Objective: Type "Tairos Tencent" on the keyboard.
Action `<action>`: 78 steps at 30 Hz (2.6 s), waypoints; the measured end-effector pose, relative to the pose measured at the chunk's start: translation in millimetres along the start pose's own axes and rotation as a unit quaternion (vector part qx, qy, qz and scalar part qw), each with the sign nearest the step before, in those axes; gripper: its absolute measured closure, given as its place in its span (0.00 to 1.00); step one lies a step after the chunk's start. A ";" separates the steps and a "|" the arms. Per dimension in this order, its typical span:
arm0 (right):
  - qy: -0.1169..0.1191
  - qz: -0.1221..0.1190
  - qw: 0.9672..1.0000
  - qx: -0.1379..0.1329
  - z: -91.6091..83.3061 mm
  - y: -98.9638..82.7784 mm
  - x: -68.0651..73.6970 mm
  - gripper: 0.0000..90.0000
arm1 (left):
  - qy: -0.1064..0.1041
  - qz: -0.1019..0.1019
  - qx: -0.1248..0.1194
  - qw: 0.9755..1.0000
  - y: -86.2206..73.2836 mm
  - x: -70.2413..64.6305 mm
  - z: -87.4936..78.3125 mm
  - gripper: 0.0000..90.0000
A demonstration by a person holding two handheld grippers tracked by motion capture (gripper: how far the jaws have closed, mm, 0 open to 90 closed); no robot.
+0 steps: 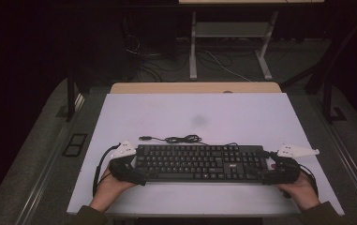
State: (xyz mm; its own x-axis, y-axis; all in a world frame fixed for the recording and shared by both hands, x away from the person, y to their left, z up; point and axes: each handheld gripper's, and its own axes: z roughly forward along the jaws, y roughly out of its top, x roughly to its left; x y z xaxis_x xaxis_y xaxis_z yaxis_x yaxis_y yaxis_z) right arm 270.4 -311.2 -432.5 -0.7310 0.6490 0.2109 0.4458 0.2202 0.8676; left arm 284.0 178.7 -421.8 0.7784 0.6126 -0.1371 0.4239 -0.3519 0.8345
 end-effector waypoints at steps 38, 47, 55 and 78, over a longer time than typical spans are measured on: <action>0.015 -0.007 1.000 0.004 15.9 18.7 11.5 0.13 | -0.006 0.003 -0.001 1.000 0.6 -1.1 2.9 0.00; 0.018 -0.005 1.000 0.003 20.6 24.3 14.5 0.13 | -0.006 0.001 -0.002 1.000 0.7 -1.5 3.7 0.00; 0.028 -0.010 0.999 0.012 24.6 26.6 15.9 0.13 | -0.009 0.004 0.001 1.000 1.1 -2.4 4.7 0.00; 0.034 -0.029 0.998 0.044 53.8 40.7 29.5 0.13 | -0.012 0.004 0.001 1.000 1.3 -4.1 6.4 0.00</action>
State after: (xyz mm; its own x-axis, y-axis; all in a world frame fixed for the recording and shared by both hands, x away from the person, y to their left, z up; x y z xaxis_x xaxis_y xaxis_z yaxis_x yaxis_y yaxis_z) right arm 294.7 -243.9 -415.2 -0.7887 0.5834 0.1939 0.4429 0.3204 0.8373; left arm 284.4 171.2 -423.6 0.7926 0.5929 -0.1421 0.4177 -0.3583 0.8350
